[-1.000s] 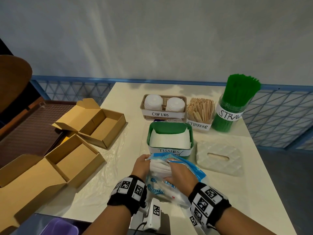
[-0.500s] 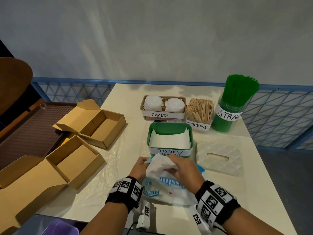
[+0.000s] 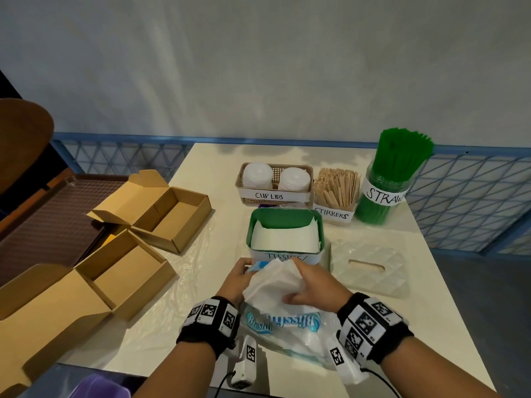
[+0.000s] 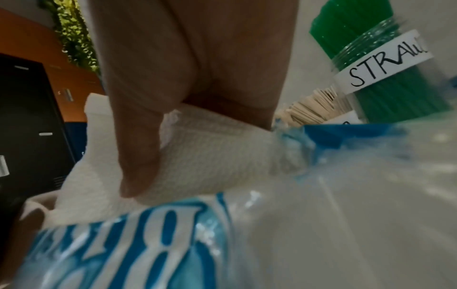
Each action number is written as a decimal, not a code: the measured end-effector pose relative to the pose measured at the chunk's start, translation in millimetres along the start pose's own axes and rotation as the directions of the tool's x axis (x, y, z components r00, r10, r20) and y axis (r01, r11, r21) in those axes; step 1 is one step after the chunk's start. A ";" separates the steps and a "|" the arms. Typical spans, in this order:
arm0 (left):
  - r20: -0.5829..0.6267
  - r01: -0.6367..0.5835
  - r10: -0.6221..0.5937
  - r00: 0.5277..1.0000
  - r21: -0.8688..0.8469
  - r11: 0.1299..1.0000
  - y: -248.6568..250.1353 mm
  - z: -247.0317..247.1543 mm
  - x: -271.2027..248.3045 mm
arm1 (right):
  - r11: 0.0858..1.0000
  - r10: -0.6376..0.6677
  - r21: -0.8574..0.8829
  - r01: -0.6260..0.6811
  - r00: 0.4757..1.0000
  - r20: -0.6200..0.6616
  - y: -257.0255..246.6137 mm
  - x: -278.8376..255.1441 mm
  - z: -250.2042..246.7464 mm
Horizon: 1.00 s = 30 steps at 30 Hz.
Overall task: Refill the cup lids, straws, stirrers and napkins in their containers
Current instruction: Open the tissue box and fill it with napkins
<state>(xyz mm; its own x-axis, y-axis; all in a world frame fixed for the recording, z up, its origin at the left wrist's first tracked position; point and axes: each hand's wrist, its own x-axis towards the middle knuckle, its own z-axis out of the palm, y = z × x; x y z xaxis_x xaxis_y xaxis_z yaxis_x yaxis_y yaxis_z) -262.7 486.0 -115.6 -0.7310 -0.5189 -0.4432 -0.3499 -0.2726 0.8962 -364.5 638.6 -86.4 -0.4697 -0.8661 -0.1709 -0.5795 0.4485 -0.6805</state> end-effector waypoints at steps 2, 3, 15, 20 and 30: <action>0.012 -0.026 0.026 1.000 -0.013 1.000 -2.4 0.2 1.2 | 0.999 -0.033 0.020 0.034 0.999 -0.032 -0.5 -0.7 0.5; 0.017 -0.045 0.045 0.999 -0.027 0.999 -4.1 -0.3 1.3 | 0.997 -0.040 0.057 0.044 0.997 -0.070 -0.1 -1.5 -0.6; 0.204 -0.299 0.239 0.949 0.352 0.887 -8.5 -10.8 -3.1 | 0.708 0.285 0.705 -0.046 0.932 -0.226 13.4 -10.5 -31.0; 0.256 -0.394 0.309 0.916 0.723 0.568 -11.7 0.6 -4.6 | 0.665 0.232 0.747 0.029 0.942 -0.243 -3.6 -14.9 -40.7; 0.229 -0.334 0.250 0.941 0.757 0.562 -16.6 -6.3 3.0 | 0.408 0.238 0.818 0.406 0.818 -0.524 -22.7 -11.8 -82.4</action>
<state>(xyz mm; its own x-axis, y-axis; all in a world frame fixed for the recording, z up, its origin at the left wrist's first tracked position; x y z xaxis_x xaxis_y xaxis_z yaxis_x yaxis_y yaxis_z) -255.4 483.8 -131.9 -0.9093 -0.3709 -0.1887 -0.3963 0.6335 0.6645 -400.7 656.9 -10.2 -0.8710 -0.4860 0.0717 0.1182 -0.3491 -0.9296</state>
